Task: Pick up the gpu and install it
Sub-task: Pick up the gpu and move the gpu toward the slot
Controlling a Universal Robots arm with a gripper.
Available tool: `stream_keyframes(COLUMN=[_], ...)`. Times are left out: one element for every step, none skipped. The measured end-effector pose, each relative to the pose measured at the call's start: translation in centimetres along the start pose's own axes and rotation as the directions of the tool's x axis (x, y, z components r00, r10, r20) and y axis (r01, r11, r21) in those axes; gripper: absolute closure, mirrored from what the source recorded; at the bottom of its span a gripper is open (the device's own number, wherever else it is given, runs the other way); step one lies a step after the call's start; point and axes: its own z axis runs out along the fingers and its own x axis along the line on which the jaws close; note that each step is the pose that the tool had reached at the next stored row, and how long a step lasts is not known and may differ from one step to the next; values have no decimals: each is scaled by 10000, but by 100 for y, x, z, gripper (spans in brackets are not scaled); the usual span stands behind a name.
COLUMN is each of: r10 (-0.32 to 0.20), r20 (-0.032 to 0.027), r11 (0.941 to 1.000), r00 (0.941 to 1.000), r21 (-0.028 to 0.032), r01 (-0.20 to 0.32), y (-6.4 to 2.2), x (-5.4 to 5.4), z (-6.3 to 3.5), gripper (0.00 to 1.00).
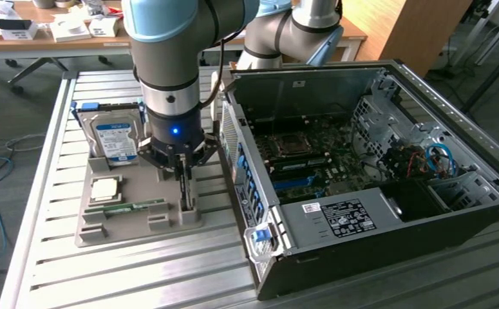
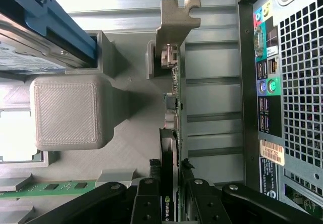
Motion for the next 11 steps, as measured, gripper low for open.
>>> stream_keyframes(r10=[0, 0, 0, 0, 0, 0, 0, 0, 0, 0, 0], r20=[0, 0, 0, 0, 0, 0, 0, 0, 1, 2, 2], r11=[10000, 10000, 10000, 10000, 10000, 10000, 10000, 10000, 10000, 10000, 10000], r00=[10000, 10000, 10000, 10000, 10000, 10000, 10000, 10000, 10000, 10000, 10000], r21=[0, 0, 0, 0, 0, 0, 0, 0, -1, -2, -1], r01=[0, 0, 0, 0, 0, 0, 0, 0, 0, 0, 0], y=[0, 0, 0, 0, 0, 0, 0, 0, 0, 1, 1], x=[0, 0, 0, 0, 0, 0, 0, 0, 0, -1, -1], z=[0, 0, 0, 0, 0, 0, 0, 0, 0, -4, -15], gripper=[74, 74, 74, 74, 74, 74, 74, 74, 74, 74, 74])
